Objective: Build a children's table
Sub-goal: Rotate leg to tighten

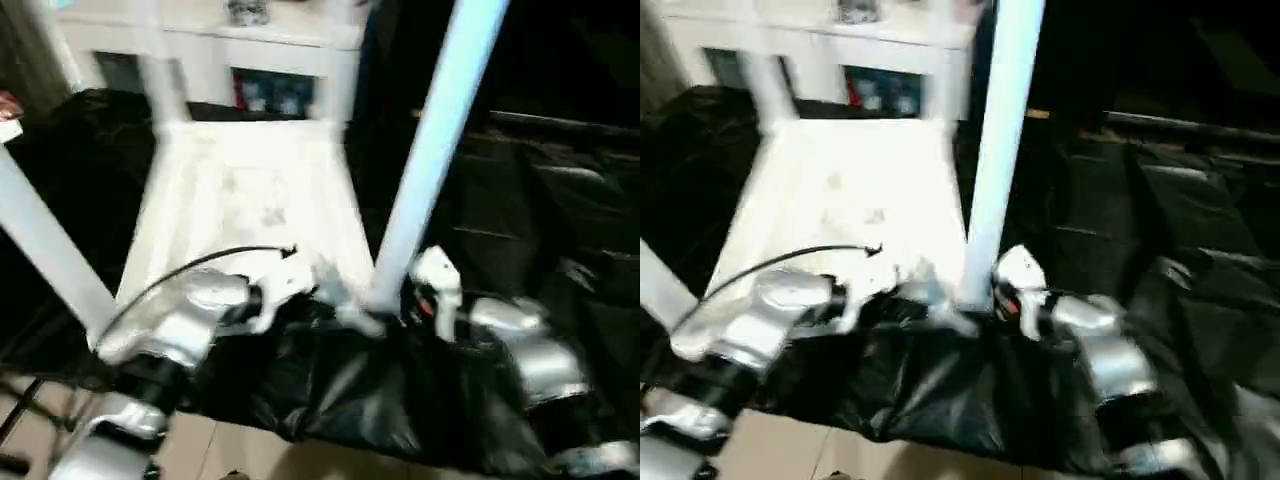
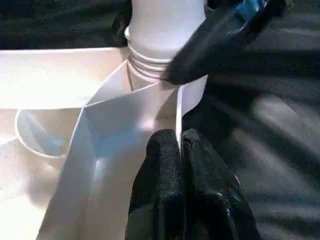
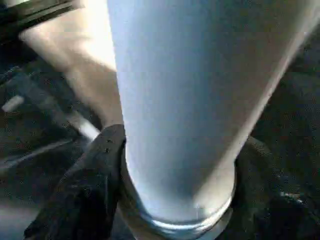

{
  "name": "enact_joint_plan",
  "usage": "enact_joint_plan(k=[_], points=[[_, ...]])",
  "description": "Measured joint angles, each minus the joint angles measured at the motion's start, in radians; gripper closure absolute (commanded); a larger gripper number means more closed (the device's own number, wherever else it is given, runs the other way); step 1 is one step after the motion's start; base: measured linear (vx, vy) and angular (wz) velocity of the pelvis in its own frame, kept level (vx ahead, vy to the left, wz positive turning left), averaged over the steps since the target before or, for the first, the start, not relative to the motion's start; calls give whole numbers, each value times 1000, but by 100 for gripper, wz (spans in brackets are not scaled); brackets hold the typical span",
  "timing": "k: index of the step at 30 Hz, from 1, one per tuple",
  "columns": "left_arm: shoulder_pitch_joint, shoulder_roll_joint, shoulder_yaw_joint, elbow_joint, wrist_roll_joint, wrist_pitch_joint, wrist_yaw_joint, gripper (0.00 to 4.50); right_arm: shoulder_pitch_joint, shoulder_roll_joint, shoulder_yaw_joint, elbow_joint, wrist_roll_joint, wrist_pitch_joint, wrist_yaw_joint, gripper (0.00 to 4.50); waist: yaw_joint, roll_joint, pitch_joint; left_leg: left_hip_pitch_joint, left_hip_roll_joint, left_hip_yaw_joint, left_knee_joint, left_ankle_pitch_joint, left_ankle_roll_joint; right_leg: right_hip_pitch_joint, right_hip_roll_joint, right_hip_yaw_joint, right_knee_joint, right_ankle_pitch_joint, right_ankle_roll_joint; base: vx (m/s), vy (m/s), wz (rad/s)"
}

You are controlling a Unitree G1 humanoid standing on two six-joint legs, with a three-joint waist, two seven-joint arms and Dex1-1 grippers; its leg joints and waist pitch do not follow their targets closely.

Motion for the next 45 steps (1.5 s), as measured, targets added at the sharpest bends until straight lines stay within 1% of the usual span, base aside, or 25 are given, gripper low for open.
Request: enact_joint_plan(k=[2,4,5,7,8,10,11,13,14,16,17,19,20,22,24,26,30,32,33,34,37,38,39,44,45], points=[[-11,-34,2,12,18,27,74,450,0,73,-34,14,-16,2,-150,182,-12,0,0,1,0,-1,0,0,0,-1,0,-1,-1,0,0,0,0,0],[-13,-55,2,12,30,44,112,450,-1,98,-42,18,-23,2,-220,182,-19,0,0,1,-1,-2,0,0,0,0,0,-1,-3,0,0,0,0,0],[-13,-64,3,14,39,45,133,450,-3,115,-44,22,-41,-2,-256,182,-22,1,-1,1,-1,-2,0,0,0,0,0,-1,-4,0,0,0,0,0],[-13,-67,3,17,42,44,145,450,-4,122,-44,28,-54,-12,-270,182,-24,2,-2,0,-1,-3,0,0,0,1,0,-2,-8,0,0,0,0,0],[-13,-68,3,17,45,42,146,450,-4,122,-44,33,-63,-26,-271,182,-25,3,-2,-1,-1,-3,0,0,0,1,0,-2,-11,0,0,0,0,0],[-11,-68,3,16,47,38,140,450,-4,122,-44,33,-57,-25,-270,182,-25,4,-3,-2,-1,-3,-1,0,0,2,0,-2,-15,0,0,0,0,0],[-10,-67,3,12,48,37,134,450,-2,121,-46,28,-45,-18,-265,147,-26,4,-3,-2,-2,-3,-1,0,0,2,0,-1,-16,0,0,0,0,0],[-2,-62,3,-2,48,35,123,450,2,113,-50,12,-31,0,-236,110,-26,4,-3,-2,-2,-2,-1,0,0,2,0,0,-16,0,0,0,0,0],[8,-53,3,-20,45,35,110,450,4,106,-50,-1,-14,16,-203,110,-26,4,-3,-2,-2,-2,-1,0,1,1,0,0,-16,1,0,0,0,0],[16,-43,2,-36,36,35,84,450,7,91,-49,-14,-3,26,-160,90,-23,4,-3,-2,-2,-2,-2,0,0,1,0,0,-15,5,-2,0,0,0],[22,-31,0,-50,29,35,57,450,12,67,-39,-29,1,34,-114,77,-22,5,-3,-2,-2,-2,-4,0,0,1,0,0,-15,8,-2,0,0,0],[28,-10,-3,-67,14,32,9,450,13,33,-17,-48,7,41,-41,67,-16,7,-3,-2,-1,-2,-6,0,0,0,0,-2,-14,11,-4,0,0,0],[30,3,-7,-73,5,25,-23,450,13,7,1,-61,21,47,12,67,-11,8,-3,-2,-1,-2,-8,0,0,0,0,-2,-13,12,-6,59,-34,8],[31,18,-12,-77,-5,14,-60,450,13,-22,11,-78,39,55,79,67,-1,10,-3,-3,0,0,-10,0,0,-1,1,-2,-13,11,-5,0,0,0],[31,32,-14,-79,-13,4,-96,450,12,-67,27,-87,52,58,149,67,3,10,-3,-4,0,0,-9,0,0,-1,1,-2,-14,11,-5,0,0,0],[34,63,-17,-87,-40,0,-156,450,12,-122,51,-106,68,63,253,67,5,9,-2,-5,0,1,-7,0,0,-1,1,-1,-14,10,-5,0,0,0],[35,91,-23,-90,-63,-1,-228,450,8,-167,81,-117,72,61,369,67,13,7,-1,-5,0,1,-6,0,1,-1,1,-1,-15,10,-6,0,0,0],[35,106,-26,-89,-72,-4,-265,450,2,-195,108,-118,71,53,418,67,18,6,-1,-5,1,1,-6,0,1,-1,1,-1,-14,10,-6,0,0,0],[35,111,-28,-88,-74,-7,-277,450,-1,-203,118,-118,69,50,434,84,21,6,-1,-4,1,1,-6,0,0,-1,1,-1,-14,10,-6,0,0,0],[35,114,-29,-88,-76,-9,-283,450,0,-205,120,-118,67,48,442,84,24,6,-1,-4,1,1,-6,0,0,-1,1,-2,-13,10,-6,0,0,0],[31,124,-32,-81,-80,-19,-303,450,-4,-209,131,-114,57,28,452,121,30,5,-1,-4,1,1,-6,0,0,-1,1,-1,-13,10,-6,0,0,0],[29,127,-32,-78,-81,-20,-310,450,-6,-212,137,-112,55,21,452,130,31,5,-1,-4,1,1,-5,0,0,-1,1,-1,-13,10,-6,0,0,0],[28,127,-32,-76,-81,-21,-313,450,-7,-213,139,-112,51,17,452,130,31,5,-1,-4,1,1,-5,0,0,-1,1,-1,-13,10,-6,0,0,0],[23,128,-32,-68,-82,-22,-322,450,-8,-214,145,-112,42,12,452,174,31,5,-1,-4,1,1,-5,0,0,-1,1,-1,-13,10,-6,0,0,0],[23,128,-32,-68,-82,-22,-322,450,-8,-214,147,-112,42,12,452,174,31,5,-1,-4,1,1,-5,0,0,-1,1,-1,-12,10,-6,0,0,0]])
